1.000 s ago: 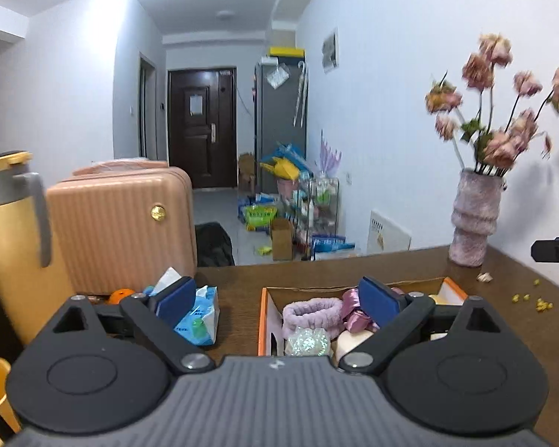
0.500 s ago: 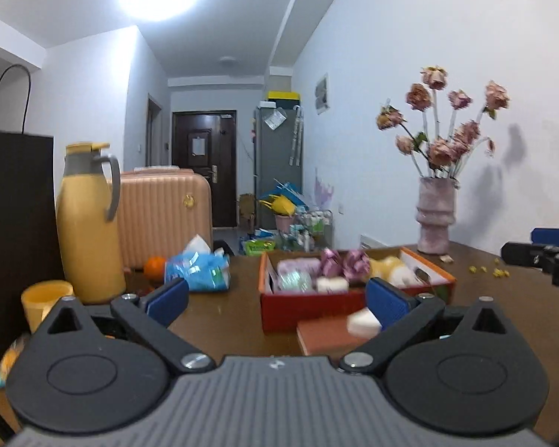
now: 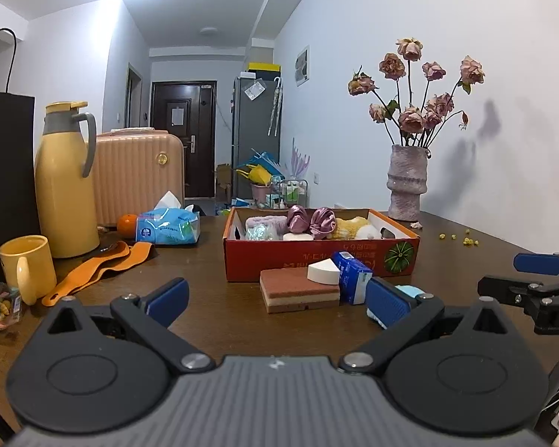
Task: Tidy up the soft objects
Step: 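Move both tools back toward the light blue fluffy plush, then close both tools on the light blue fluffy plush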
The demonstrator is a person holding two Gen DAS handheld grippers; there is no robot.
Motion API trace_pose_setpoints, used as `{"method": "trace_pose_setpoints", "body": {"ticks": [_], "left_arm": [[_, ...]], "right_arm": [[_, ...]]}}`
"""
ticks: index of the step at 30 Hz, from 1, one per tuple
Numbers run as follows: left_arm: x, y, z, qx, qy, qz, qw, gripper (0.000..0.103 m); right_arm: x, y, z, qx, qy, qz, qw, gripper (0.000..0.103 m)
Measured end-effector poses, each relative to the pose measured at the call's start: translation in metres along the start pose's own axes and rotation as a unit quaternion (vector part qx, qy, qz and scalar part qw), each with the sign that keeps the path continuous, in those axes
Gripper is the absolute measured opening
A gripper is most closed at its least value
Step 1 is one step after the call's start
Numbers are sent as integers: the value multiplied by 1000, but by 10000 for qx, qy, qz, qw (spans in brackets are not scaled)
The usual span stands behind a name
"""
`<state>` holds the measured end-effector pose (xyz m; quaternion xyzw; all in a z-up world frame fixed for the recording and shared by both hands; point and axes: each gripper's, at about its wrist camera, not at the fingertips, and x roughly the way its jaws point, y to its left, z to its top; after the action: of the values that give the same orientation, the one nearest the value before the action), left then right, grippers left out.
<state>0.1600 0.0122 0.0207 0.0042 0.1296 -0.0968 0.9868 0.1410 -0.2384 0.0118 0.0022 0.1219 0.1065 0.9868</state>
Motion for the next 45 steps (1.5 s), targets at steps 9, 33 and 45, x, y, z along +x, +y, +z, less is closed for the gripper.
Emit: {"method": "trace_pose_setpoints", "body": {"ticks": [9,33,45], "left_arm": [[28,-2,-6,-80,393,-79,9992,103],[195,-60,-15,-969,1957,-1682,9613,53],[204,-59,-17,-1232,2103,-1989,9492,41]], "right_arm": [[33,-15,-6,270,414,11,9988,85],[145,-90,-34,2296,1511,509,9601,38],[142,-89,-32,2286,1580,664,9583,31]]}}
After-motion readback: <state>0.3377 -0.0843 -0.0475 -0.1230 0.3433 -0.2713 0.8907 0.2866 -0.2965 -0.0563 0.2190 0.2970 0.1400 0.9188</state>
